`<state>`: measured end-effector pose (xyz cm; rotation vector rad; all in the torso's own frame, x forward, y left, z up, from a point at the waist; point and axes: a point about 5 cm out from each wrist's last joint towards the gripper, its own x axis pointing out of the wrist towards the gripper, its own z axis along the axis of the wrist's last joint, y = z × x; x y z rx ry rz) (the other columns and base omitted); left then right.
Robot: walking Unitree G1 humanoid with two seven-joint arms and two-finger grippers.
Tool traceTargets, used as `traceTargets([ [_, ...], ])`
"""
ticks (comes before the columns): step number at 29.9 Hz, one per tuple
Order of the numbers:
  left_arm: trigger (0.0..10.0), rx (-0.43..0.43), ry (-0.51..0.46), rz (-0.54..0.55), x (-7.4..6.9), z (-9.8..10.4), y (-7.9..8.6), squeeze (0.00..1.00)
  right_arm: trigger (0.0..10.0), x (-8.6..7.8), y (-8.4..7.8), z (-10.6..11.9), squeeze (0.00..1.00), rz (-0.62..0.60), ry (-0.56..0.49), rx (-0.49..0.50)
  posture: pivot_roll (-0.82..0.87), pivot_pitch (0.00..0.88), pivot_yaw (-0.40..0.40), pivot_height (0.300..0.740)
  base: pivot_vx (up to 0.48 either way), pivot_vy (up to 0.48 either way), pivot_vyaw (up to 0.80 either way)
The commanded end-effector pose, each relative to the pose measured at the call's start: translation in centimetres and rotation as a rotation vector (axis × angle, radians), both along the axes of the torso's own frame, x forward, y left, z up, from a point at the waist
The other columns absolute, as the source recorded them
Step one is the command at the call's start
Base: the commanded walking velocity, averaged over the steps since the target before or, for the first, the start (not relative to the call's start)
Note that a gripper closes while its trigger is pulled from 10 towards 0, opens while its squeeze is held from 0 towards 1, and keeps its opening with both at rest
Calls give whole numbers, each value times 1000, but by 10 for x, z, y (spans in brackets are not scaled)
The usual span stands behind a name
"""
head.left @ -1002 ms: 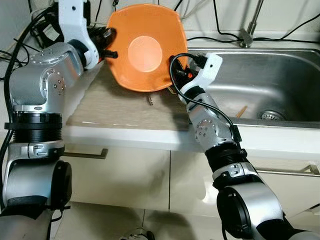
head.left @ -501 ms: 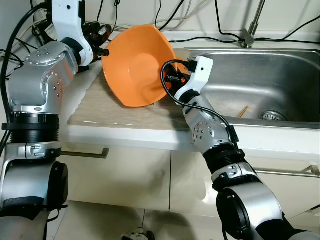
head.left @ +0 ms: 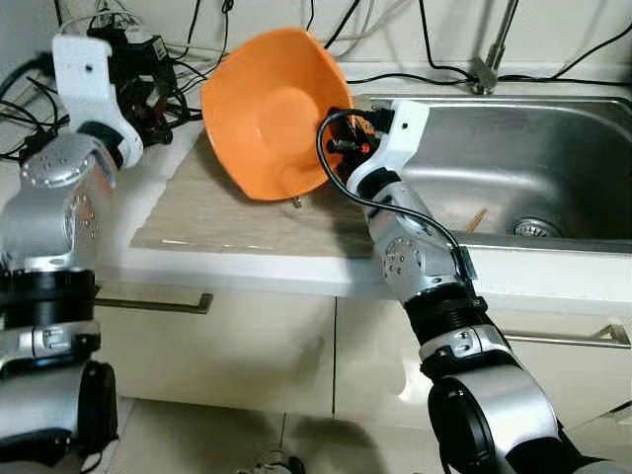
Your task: Kitchen organization
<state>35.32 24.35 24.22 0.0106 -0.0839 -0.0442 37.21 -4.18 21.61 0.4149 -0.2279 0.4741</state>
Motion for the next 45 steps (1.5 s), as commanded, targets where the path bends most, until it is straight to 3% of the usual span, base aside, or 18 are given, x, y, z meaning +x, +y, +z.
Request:
traceTargets([
  [1,10000,-12,-17,20,-2,1,2,0,0,-4,2,10,0,-10,-54,24,22,0,90,740,0,0,0],
  [6,10000,-72,41,-14,-11,-31,-15,0,0,-5,-5,16,0,-39,-82,19,17,0,91,740,0,0,0],
  [10,10000,-106,59,-34,-17,-43,-26,0,0,-6,-9,19,0,-54,-96,8,15,0,91,740,0,0,0],
  [21,10000,-204,53,-94,-27,-45,-58,0,0,-2,-44,20,0,-180,-128,-54,6,0,93,740,0,0,0],
  [29,10000,-214,31,-122,-29,-37,-69,0,0,-2,-63,32,0,-253,-194,-114,2,0,94,740,0,0,0],
  [31,10000,-202,39,-137,-30,-39,-73,0,0,0,-75,35,0,-291,-204,-129,0,0,94,740,0,0,0],
  [34,10000,-201,42,-140,-31,-39,-74,0,0,1,-78,36,0,-304,-207,-133,0,0,94,740,0,0,0],
  [40,10000,-189,35,-133,-28,-37,-72,0,0,7,-107,46,0,-416,-241,-203,-1,0,98,740,0,0,0],
  [45,10000,-190,36,-135,-28,-36,-73,0,0,9,-117,46,0,-456,-239,-226,0,0,98,740,0,0,0],
])
